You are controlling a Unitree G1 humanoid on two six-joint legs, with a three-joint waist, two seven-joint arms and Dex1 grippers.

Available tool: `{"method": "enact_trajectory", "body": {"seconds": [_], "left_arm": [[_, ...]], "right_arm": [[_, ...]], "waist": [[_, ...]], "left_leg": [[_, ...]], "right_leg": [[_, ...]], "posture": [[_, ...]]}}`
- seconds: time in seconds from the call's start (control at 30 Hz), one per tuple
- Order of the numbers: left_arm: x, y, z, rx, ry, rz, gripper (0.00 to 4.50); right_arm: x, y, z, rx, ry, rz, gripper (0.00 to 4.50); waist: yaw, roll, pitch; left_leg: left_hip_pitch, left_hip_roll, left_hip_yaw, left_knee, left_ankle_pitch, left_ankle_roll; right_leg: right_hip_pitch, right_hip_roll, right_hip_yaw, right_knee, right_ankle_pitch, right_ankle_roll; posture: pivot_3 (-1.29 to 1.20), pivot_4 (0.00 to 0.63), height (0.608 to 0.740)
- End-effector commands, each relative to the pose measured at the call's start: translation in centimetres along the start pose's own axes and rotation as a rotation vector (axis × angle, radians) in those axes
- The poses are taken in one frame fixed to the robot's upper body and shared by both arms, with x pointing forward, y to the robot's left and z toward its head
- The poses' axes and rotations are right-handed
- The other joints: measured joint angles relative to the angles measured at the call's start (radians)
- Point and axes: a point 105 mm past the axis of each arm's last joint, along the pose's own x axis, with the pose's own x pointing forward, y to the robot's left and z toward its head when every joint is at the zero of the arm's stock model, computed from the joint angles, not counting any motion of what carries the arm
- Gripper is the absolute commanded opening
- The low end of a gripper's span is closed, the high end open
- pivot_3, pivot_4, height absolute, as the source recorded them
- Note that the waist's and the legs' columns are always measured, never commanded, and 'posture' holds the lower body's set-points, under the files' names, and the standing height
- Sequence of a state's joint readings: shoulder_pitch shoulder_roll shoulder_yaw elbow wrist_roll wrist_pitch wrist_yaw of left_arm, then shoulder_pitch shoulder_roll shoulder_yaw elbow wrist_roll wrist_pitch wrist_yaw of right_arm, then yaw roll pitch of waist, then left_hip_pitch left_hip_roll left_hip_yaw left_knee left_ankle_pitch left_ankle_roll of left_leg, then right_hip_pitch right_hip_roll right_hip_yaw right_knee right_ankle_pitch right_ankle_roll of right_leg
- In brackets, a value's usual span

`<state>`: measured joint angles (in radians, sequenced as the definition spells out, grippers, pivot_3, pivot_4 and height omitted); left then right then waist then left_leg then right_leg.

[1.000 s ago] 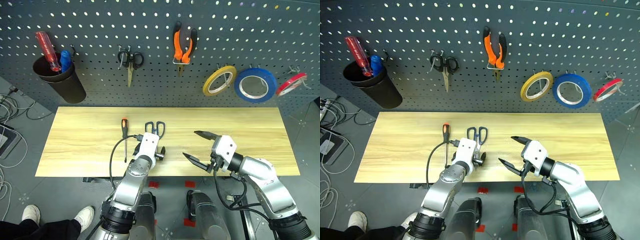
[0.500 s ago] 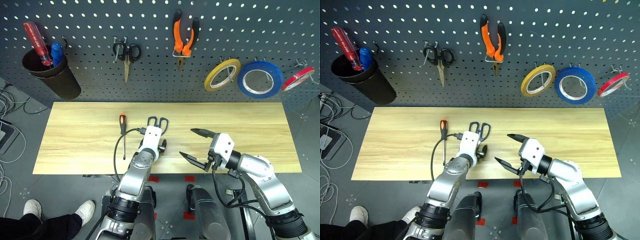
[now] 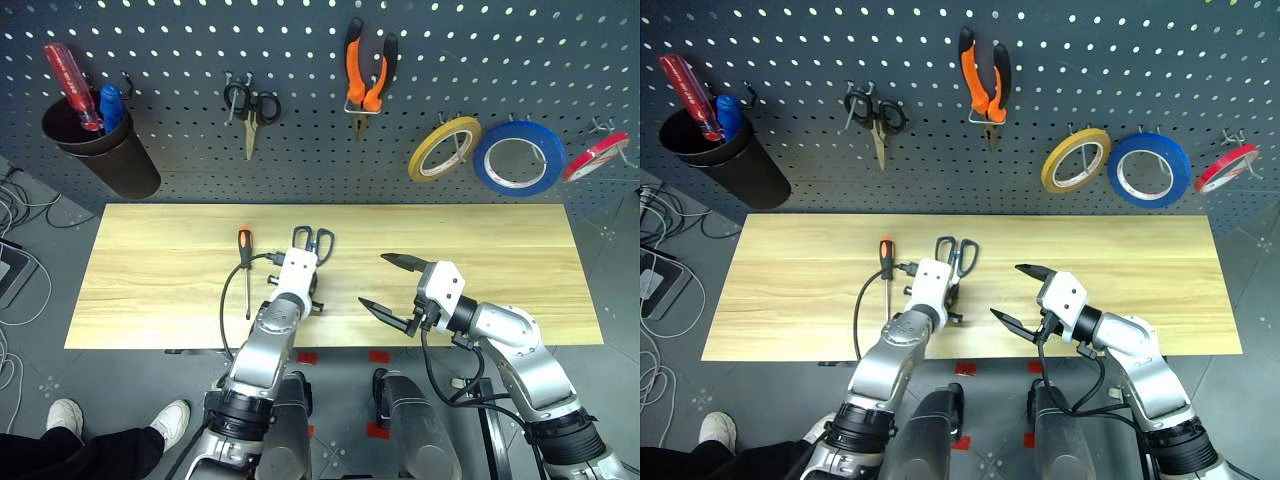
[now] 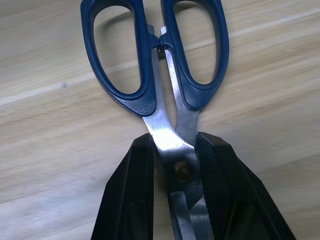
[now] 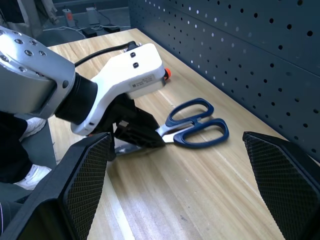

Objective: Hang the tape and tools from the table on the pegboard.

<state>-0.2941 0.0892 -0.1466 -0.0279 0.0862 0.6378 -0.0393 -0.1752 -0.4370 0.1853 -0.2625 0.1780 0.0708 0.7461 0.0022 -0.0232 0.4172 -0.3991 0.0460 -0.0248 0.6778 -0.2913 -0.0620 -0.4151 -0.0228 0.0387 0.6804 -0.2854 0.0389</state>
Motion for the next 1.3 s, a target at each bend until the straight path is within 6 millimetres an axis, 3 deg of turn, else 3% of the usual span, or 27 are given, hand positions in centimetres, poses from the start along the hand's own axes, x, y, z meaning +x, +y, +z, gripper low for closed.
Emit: {"method": "enact_trajectory", "body": {"seconds": [0.03, 0.27, 0.53, 0.6, 0.7, 0.83, 1.03, 1.2, 1.3], "left_arm": [[-0.4, 0.9, 0.5, 0.044, -0.041, -0.002, 0.97], [-3.6, 1.4, 1.2, 0.235, -0.183, -0.143, 0.97], [-6.9, 3.5, 0.8, 0.3, -0.248, -0.105, 0.97], [-6.8, 3.6, 0.3, 0.311, -0.236, -0.097, 0.97], [-5.1, 2.9, 0.4, 0.269, -0.23, -0.125, 0.97], [-3.8, 2.0, 1.0, 0.208, -0.238, -0.167, 0.97], [-1.9, 1.4, 1.1, 0.121, -0.166, -0.241, 2.71], [-1.5, 2.0, 0.7, 0.096, -0.104, -0.242, 4.29], [-1.1, 2.6, 0.2, 0.094, -0.055, -0.249, 4.46]], "right_arm": [[-0.1, -0.6, 1.3, -0.033, -0.055, -0.021, 4.5], [-1.8, -1.0, 2.9, -0.012, -0.113, -0.052, 4.5], [-2.5, -1.5, 4.5, 0.003, -0.158, -0.125, 4.5], [-2.5, -1.7, 4.3, 0.007, -0.151, -0.143, 4.5], [-2.0, -1.6, 3.9, 0.01, -0.144, -0.154, 4.5], [-1.6, -1.7, 3.9, 0.006, -0.146, -0.166, 4.5], [-1.5, -1.4, 4.1, 0.029, -0.14, -0.177, 4.5], [-1.6, -1.0, 4.2, 0.042, -0.127, -0.174, 4.5], [-1.6, -0.9, 4.0, 0.056, -0.118, -0.177, 4.5]], "waist": [[0.001, 0.0, -0.001], [0.008, 0.002, -0.01], [0.021, 0.0, -0.072], [0.022, 0.0, -0.087], [0.03, 0.0, -0.101], [0.028, -0.005, -0.109], [0.021, -0.005, -0.109], [0.019, -0.005, -0.103], [0.019, -0.005, -0.097]], "left_leg": [[0.0, 0.0, 0.0, 0.0, 0.001, -0.001], [-0.005, 0.001, 0.0, -0.001, 0.002, -0.005], [-0.007, -0.001, 0.0, -0.002, 0.003, -0.006], [-0.007, -0.002, 0.0, -0.002, 0.003, -0.006], [-0.007, -0.004, 0.0, -0.001, 0.003, -0.006], [-0.008, -0.005, 0.0, 0.0, 0.003, -0.005], [-0.008, -0.003, 0.0, 0.0, 0.002, -0.005], [-0.008, -0.002, -0.001, 0.0, -0.001, 0.001], [-0.007, -0.003, -0.001, 0.0, -0.001, 0.001]], "right_leg": [[0.0, 0.0, 0.0, 0.0, 0.0, 0.0], [-0.007, -0.002, 0.0, 0.0, 0.0, 0.0], [-0.007, -0.005, -0.002, -0.001, 0.0, 0.0], [-0.007, -0.003, -0.002, -0.002, 0.0, 0.0], [-0.006, -0.002, -0.004, -0.002, 0.0, 0.0], [-0.005, -0.001, -0.004, -0.001, 0.0, 0.001], [-0.006, 0.0, -0.004, 0.0, 0.0, 0.0], [-0.006, 0.001, -0.003, -0.001, 0.0, 0.0], [-0.006, 0.001, -0.003, 0.0, 0.0, 0.0]], "posture": [[0.08, 0.364, 0.74], [0.09, 0.295, 0.74], [0.1, 0.227, 0.74], [0.11, 0.223, 0.74], [0.11, 0.22, 0.74], [0.09, 0.255, 0.74], [0.07, 0.306, 0.74], [0.06, 0.356, 0.74], [0.06, 0.377, 0.74]]}}
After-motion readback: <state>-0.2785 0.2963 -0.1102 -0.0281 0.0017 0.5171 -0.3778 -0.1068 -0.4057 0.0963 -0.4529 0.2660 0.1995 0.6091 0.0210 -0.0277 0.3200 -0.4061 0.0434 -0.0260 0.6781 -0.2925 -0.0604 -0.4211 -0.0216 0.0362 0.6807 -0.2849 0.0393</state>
